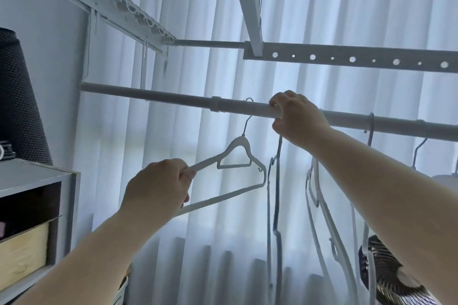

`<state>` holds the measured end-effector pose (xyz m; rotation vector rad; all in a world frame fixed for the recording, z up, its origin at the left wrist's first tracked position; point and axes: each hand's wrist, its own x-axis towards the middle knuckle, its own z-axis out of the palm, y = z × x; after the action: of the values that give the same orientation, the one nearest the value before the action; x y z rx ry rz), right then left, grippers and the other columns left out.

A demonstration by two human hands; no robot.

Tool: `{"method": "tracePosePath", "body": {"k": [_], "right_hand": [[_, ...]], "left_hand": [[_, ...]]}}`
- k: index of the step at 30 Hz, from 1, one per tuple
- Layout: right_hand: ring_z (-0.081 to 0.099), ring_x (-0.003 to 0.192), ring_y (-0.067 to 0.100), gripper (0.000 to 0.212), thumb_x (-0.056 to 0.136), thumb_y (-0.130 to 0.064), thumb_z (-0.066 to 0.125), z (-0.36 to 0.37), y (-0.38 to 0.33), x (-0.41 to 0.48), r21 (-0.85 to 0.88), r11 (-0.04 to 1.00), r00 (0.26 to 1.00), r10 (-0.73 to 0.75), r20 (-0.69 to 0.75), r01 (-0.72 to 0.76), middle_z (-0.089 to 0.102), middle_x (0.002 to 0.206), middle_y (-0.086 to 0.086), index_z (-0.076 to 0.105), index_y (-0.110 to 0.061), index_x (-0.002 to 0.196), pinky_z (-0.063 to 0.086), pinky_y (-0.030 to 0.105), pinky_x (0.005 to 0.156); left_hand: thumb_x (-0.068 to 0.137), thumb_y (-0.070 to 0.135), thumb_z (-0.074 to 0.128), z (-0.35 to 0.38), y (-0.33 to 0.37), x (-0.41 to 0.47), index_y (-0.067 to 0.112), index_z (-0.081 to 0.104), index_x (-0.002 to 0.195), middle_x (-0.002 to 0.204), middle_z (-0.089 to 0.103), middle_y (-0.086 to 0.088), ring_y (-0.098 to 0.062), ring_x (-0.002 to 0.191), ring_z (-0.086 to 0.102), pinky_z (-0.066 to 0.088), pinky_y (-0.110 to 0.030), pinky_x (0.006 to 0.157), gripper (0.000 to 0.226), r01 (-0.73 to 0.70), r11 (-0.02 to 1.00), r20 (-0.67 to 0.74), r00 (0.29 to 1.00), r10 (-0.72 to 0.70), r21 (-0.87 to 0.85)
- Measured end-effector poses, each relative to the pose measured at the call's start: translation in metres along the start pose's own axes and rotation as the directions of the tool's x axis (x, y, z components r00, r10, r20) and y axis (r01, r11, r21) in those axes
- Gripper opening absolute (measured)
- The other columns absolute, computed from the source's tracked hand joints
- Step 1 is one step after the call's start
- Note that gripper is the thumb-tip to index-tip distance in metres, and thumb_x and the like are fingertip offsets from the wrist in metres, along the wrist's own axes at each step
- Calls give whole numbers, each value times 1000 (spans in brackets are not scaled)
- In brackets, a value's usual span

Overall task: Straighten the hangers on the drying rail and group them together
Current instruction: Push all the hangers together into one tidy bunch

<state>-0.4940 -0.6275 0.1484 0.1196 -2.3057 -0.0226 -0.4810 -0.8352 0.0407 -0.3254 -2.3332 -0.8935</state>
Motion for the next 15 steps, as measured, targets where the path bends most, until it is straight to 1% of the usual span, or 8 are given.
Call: {"method": "tracePosePath", "body": {"k": [3, 5, 8, 11, 13, 15], "right_hand": [[46, 111, 25, 37, 82, -1, 43, -3, 6, -3, 7, 1000, 1000, -15, 14, 15, 53, 117, 7, 50, -12, 117, 35, 29, 79], [45, 112, 25, 38, 82, -3, 44, -4, 8, -4, 11, 999, 999, -32, 33, 32, 52, 119, 7, 49, -13, 119, 33, 29, 79], [41, 121, 23, 42, 84, -9, 47, -2, 9, -9, 2, 998, 997, -56, 62, 56, 49, 129, 4, 45, -14, 126, 35, 32, 90], [29, 132, 20, 46, 85, -14, 49, 2, 5, -15, -11, 997, 996, -80, 46, 81, 38, 141, 2, 40, -15, 130, 27, 32, 101], [23, 136, 18, 47, 85, -16, 49, 4, -1, -21, -20, 991, 991, -132, 18, 133, 33, 145, 2, 40, -14, 131, 21, 30, 105], [24, 135, 18, 45, 86, -16, 50, 5, -7, -27, -8, 976, 976, -217, 13, 217, 37, 143, 2, 42, -14, 130, 20, 29, 106]], "left_hand": [[93, 30, 39, 14, 5, 8, 22, 54, 68, 58, 65, 5, -17, 68, 64, 50, -30, 68, 31, -11, 998, 31, 999, 9, 59], [93, 30, 38, 25, 2, 8, 22, 54, 70, 60, 66, 6, -17, 70, 64, 47, -28, 66, 29, -12, 997, 68, 998, 7, 78], [92, 31, 41, 38, -17, -1, 25, 53, 65, 52, 61, 8, -11, 62, 62, 46, -26, 62, 30, 18, 999, 136, 990, -25, 47], [90, 30, 48, 39, -42, -19, 27, 54, 59, 41, 59, 11, -2, 47, 56, 47, -23, 56, 32, 107, 993, 173, 980, -97, -50], [89, 30, 51, 30, -57, -35, 29, 56, 60, 43, 61, 17, 1, 44, 55, 47, -22, 56, 30, 127, 988, 172, 979, -110, -90], [87, 29, 54, 17, -70, -51, 28, 56, 58, 47, 62, 21, -1, 46, 56, 48, -23, 56, 29, 127, 984, 151, 983, -108, -124]]}}
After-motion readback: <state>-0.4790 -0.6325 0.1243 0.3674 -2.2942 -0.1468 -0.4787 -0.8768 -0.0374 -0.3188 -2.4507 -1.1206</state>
